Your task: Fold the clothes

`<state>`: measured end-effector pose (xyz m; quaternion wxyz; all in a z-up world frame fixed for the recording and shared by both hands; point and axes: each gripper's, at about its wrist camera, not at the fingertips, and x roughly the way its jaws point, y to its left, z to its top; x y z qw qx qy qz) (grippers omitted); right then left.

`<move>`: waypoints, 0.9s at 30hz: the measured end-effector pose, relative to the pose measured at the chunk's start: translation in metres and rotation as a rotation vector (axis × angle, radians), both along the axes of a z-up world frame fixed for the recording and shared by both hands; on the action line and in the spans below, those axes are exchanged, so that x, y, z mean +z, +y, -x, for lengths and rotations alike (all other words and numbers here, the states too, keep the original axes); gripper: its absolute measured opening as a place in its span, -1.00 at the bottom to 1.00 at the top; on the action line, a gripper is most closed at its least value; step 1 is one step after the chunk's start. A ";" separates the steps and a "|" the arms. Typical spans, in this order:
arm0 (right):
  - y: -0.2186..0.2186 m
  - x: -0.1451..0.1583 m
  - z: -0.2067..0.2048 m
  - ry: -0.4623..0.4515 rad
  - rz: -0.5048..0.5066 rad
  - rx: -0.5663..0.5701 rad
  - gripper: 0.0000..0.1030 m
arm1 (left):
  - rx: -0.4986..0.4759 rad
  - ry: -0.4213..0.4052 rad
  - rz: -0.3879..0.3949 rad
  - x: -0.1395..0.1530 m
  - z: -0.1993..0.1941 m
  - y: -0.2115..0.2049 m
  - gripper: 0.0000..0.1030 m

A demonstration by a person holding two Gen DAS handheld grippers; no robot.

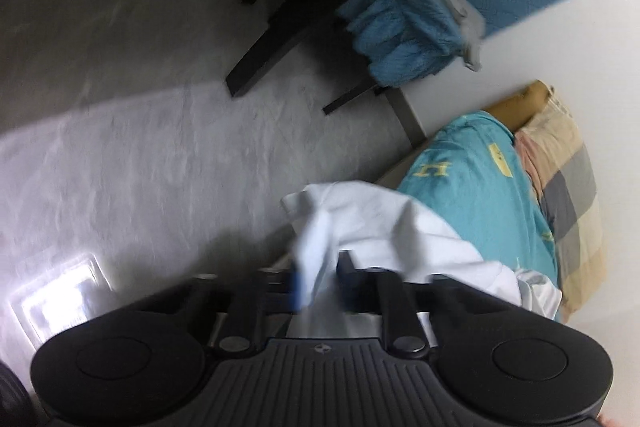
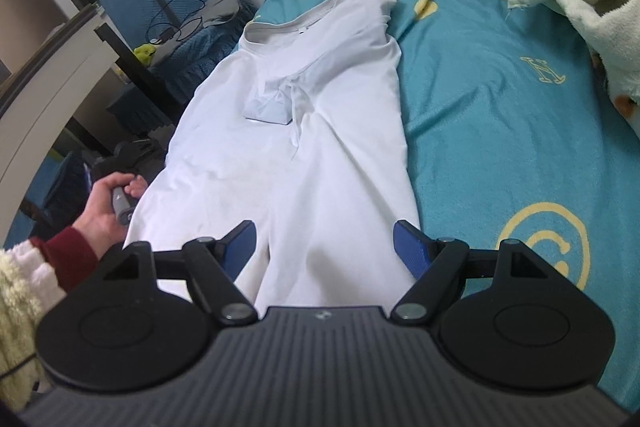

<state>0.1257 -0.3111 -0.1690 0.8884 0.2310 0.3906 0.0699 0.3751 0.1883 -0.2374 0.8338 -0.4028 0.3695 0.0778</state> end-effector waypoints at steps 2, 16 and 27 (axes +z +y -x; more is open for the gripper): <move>-0.001 0.002 0.000 -0.006 -0.014 -0.001 0.50 | -0.025 -0.042 -0.131 0.026 0.003 -0.012 -0.85; -0.022 0.017 0.023 -0.079 -0.105 -0.075 0.50 | -0.533 -0.476 -1.003 0.194 0.061 -0.226 -0.87; -0.049 0.012 0.031 -0.090 -0.164 -0.179 0.50 | -0.824 -0.489 -0.953 0.101 0.104 -0.382 -0.84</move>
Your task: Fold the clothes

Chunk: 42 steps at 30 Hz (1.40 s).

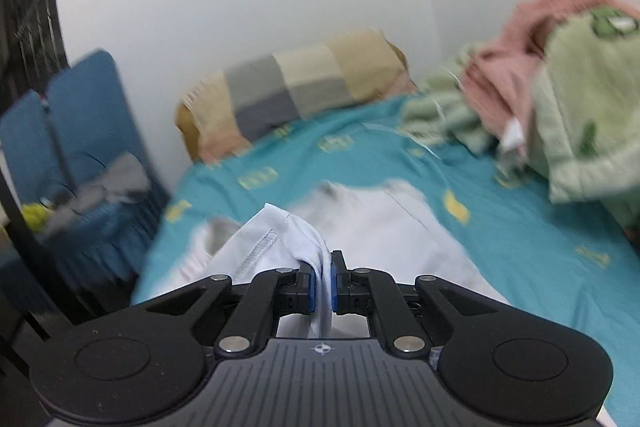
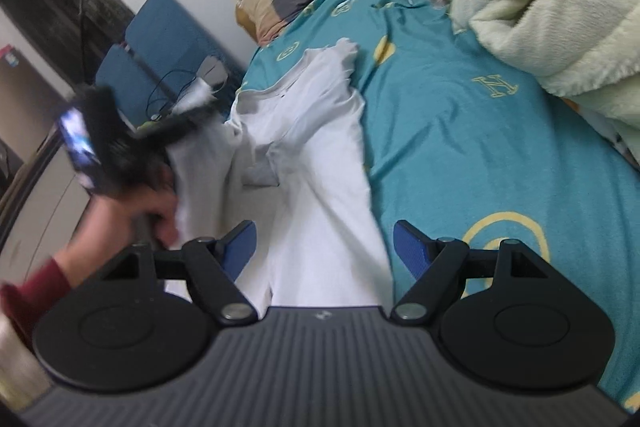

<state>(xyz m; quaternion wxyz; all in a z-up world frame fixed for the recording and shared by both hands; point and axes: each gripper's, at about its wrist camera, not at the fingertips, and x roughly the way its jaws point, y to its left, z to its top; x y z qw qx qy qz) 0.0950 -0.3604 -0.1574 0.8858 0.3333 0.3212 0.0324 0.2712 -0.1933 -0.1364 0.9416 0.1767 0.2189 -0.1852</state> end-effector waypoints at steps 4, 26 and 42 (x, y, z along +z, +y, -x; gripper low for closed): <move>-0.003 -0.002 0.000 -0.009 0.000 -0.008 0.50 | 0.016 0.074 0.064 -0.024 0.004 0.002 -0.63; 0.047 0.038 0.022 -0.252 0.219 0.180 0.49 | 0.154 0.159 0.377 0.112 0.234 0.178 0.30; 0.152 0.059 -0.085 -0.316 0.354 0.389 0.46 | 0.103 0.161 0.495 0.110 0.215 0.261 0.30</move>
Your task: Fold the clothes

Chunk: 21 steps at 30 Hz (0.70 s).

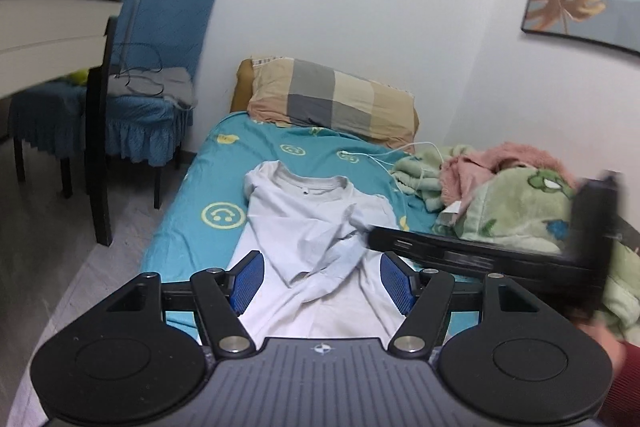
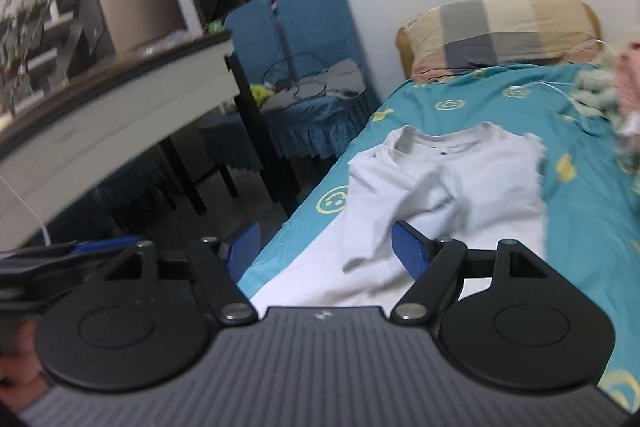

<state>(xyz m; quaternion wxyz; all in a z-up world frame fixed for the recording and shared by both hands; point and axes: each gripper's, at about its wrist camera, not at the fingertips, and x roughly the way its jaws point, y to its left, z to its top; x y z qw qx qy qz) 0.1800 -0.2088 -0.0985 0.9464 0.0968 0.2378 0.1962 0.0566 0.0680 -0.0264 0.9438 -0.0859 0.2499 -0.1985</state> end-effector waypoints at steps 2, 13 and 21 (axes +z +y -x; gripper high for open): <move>0.018 -0.013 -0.033 0.009 0.071 0.025 0.46 | 0.009 0.016 0.002 -0.007 -0.008 0.005 0.30; 0.066 -0.098 -0.111 0.142 0.547 0.124 -0.49 | -0.013 0.065 -0.009 -0.026 -0.023 0.003 0.30; 0.000 -0.040 -0.138 -0.001 0.333 -0.110 -0.91 | -0.037 0.084 -0.027 -0.031 -0.015 -0.017 0.30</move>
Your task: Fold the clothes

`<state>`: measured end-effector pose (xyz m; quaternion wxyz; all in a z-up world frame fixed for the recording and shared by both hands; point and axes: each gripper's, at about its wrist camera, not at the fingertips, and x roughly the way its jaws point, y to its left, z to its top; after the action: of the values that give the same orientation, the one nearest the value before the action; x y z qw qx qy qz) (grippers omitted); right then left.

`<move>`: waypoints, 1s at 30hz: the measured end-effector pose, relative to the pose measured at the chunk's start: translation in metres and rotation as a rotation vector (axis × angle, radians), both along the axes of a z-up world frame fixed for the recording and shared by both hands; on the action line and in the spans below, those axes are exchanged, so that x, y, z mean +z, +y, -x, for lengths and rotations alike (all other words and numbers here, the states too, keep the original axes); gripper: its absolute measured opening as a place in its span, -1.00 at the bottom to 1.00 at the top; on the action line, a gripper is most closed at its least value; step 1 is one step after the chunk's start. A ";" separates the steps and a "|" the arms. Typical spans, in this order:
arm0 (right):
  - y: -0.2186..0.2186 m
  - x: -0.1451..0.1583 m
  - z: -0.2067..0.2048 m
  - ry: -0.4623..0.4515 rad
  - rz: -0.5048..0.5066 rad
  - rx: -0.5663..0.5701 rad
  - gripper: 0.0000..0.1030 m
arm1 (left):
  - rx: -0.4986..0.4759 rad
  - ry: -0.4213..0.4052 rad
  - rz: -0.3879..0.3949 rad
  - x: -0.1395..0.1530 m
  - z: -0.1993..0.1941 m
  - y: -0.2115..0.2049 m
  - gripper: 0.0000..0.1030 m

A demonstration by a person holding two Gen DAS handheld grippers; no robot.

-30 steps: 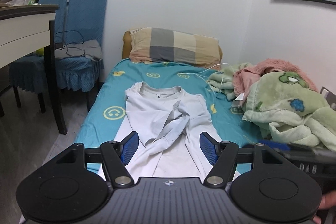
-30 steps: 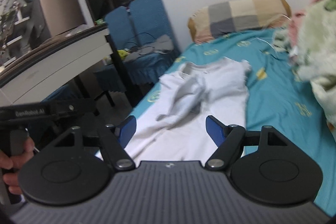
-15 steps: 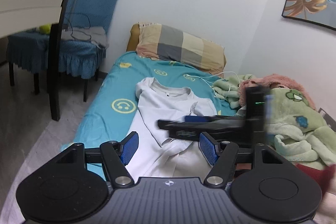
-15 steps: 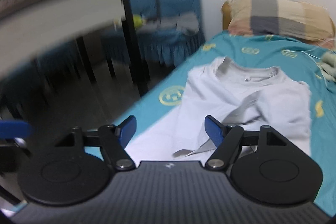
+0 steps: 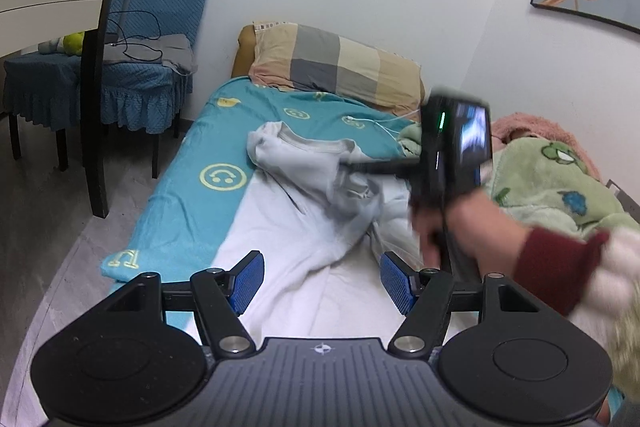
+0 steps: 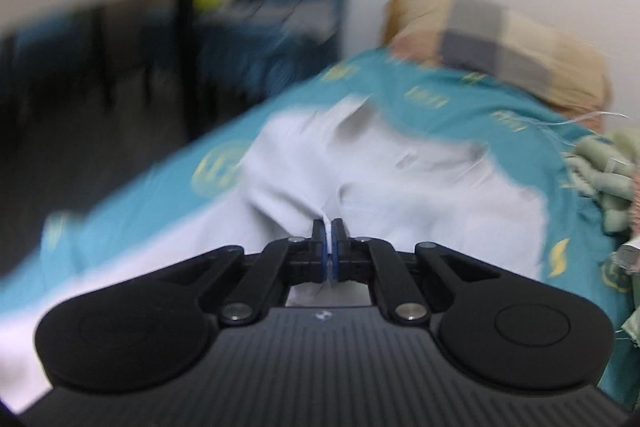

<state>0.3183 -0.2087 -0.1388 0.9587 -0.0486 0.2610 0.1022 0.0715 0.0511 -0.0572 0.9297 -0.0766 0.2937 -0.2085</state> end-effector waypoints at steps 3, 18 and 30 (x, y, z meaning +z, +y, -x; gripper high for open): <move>-0.038 0.013 -0.031 -0.022 -0.103 -0.117 -0.91 | -0.013 0.009 -0.008 -0.006 0.000 -0.010 0.30; -0.099 -0.054 -0.070 0.130 -0.295 -0.252 -0.85 | -0.012 0.102 -0.121 -0.047 -0.031 -0.031 0.30; -0.093 0.054 0.148 0.144 -0.469 -0.176 0.27 | 0.026 0.081 -0.149 -0.026 -0.006 -0.026 0.30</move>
<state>0.1707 -0.3016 -0.0846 0.9278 0.2054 0.3010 0.0793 0.0778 0.0252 -0.0827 0.9229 -0.0196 0.3446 -0.1706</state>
